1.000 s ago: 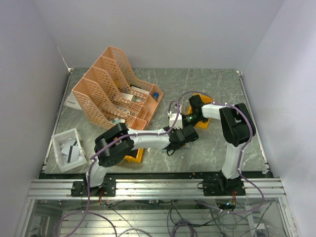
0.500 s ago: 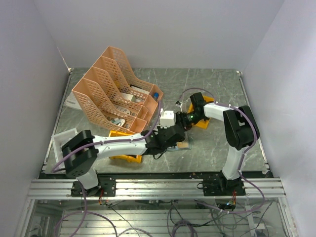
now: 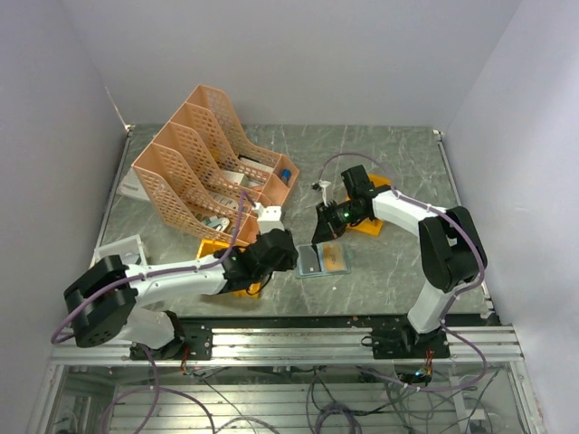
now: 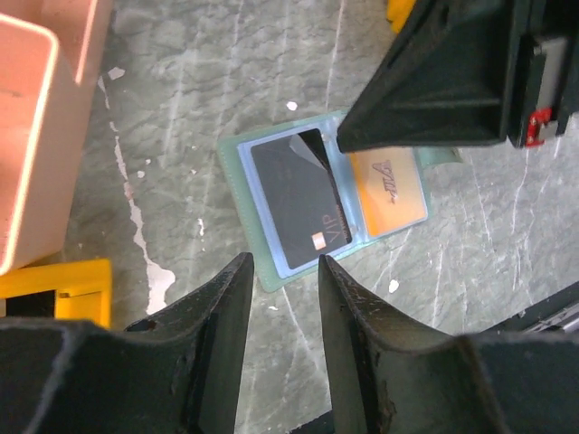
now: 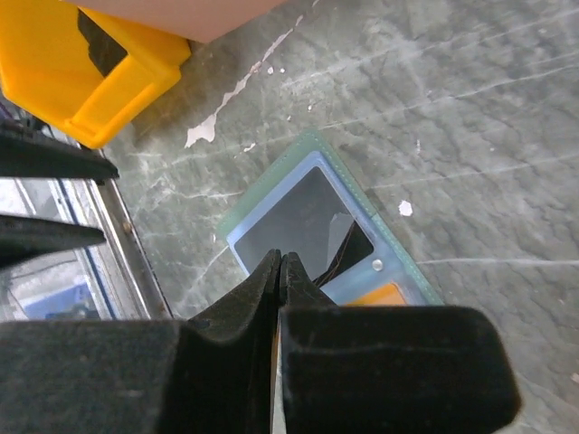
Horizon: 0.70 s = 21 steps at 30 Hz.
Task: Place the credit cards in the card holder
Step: Turn over the card slot in the card holder.
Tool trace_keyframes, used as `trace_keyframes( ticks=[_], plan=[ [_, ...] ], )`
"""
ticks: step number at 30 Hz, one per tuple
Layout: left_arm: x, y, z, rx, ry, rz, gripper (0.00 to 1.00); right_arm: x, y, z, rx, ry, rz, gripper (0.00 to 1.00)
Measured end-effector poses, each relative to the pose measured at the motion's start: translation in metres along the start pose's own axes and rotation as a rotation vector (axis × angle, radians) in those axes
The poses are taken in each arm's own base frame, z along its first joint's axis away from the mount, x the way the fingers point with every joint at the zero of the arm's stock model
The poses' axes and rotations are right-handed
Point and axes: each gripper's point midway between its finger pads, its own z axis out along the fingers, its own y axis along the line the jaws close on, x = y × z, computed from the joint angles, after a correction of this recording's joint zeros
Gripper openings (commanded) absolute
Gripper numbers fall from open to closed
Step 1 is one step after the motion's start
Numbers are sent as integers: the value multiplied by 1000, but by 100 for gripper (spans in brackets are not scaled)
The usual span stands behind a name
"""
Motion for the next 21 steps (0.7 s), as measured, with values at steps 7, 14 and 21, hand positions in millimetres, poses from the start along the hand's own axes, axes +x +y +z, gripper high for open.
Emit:
trace_keyframes(
  ticks=[7,14,21],
  plan=[
    [4,15,4,111,24,-122,24,27,-13,17,41,114,14,0],
    [23,13,22,119,100,-123,13,33,-21,19,72,150,9,0],
    [32,13,38,99,148,-116,13,41,-24,24,89,184,16,0]
  ],
)
